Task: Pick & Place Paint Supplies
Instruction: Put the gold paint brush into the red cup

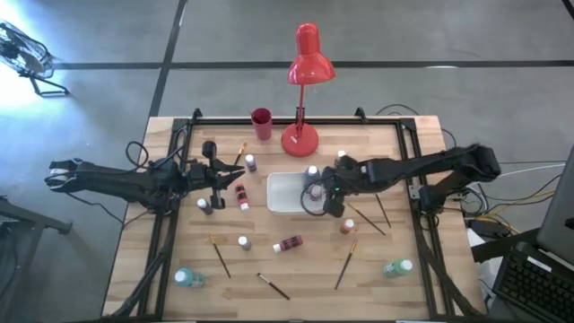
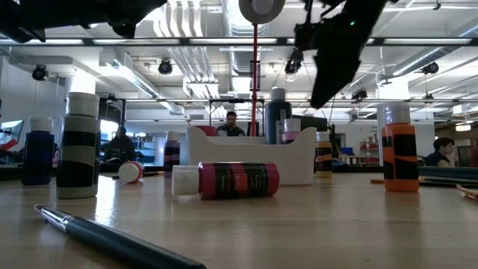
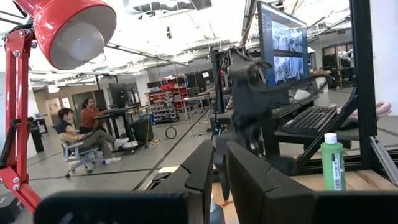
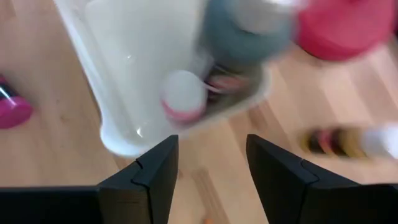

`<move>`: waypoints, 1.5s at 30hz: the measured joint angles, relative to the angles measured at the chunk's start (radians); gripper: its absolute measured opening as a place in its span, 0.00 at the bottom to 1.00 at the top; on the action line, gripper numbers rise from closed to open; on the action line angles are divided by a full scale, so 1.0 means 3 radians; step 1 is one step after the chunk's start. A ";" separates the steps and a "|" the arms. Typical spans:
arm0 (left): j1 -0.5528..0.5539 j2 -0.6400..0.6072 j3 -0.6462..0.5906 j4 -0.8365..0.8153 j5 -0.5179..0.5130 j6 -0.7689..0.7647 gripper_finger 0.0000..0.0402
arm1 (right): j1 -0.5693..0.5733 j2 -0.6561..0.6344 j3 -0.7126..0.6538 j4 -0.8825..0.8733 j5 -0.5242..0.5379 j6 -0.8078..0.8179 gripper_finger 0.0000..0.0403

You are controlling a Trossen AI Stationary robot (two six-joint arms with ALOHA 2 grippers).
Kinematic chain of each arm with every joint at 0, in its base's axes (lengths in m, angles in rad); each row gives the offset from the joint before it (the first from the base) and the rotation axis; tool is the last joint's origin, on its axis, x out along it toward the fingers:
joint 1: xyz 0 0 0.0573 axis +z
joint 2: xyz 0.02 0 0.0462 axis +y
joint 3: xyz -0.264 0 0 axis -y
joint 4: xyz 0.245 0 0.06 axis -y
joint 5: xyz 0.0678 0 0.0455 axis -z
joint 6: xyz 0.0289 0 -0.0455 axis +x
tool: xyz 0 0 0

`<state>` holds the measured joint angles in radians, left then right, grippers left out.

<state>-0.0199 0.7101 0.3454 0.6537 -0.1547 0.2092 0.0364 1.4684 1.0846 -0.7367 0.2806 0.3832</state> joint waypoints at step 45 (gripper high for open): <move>0.0001 0.0000 0.0000 0.0000 0.0000 -0.0075 0.13 | -0.0513 -0.0358 -0.1062 -0.1072 0.0371 0.2281 0.52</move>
<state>-0.0196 0.7101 0.3454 0.6538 -0.1547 0.1867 -0.1174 1.3612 0.7661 -1.0583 0.3918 1.0675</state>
